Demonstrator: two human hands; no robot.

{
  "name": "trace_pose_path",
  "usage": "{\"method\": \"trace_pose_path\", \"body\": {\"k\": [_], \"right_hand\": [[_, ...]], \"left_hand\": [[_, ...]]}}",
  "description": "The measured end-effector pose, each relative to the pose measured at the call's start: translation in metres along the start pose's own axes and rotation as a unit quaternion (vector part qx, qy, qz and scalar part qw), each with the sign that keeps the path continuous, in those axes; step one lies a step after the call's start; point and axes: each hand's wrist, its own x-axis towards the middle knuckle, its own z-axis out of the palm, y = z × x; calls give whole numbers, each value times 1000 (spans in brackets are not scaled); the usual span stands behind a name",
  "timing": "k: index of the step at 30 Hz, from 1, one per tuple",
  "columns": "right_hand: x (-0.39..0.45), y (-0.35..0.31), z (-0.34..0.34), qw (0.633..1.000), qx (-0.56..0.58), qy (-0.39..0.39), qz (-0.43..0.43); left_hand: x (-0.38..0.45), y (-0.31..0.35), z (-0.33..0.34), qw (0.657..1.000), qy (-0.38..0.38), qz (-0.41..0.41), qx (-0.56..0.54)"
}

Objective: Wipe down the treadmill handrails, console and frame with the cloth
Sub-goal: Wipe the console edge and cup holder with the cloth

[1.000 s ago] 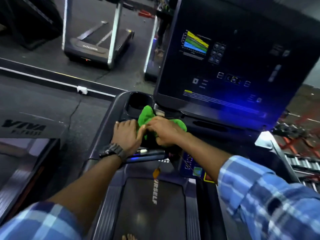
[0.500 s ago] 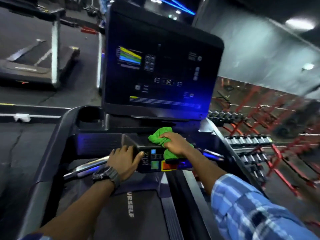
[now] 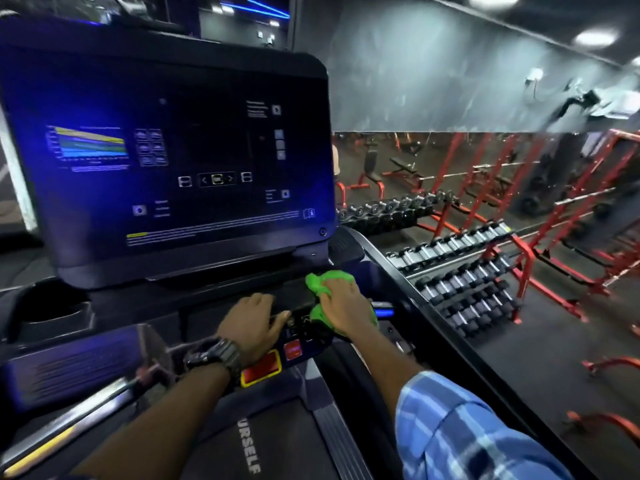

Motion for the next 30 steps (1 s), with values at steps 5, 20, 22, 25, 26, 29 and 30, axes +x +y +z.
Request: {"method": "trace_pose_path", "body": {"k": [5,20,22,25,26,29,30], "right_hand": [[11,104,2,997,-43,60,-28],[-12,169,36,976,-5,210,-50],[16,137,26,974,24,223,17],[20,72,39,961,83,262,-21],[4,64,53,963,87,252,-49],[-48,94,81,958,57,257,-114],[-48,115,83,955,45,268,-119]], "left_hand": [[73,78,50,999,-52,14,6],[136,114,92,992,-30,96,-76],[137,116,87,989,10,82,-120],[137,116,82,982,61,69,-165],[137,114,82,981,63,76,-168],[135,110,82,978,56,87,-179],[135,110,82,978,55,92,-179]]}}
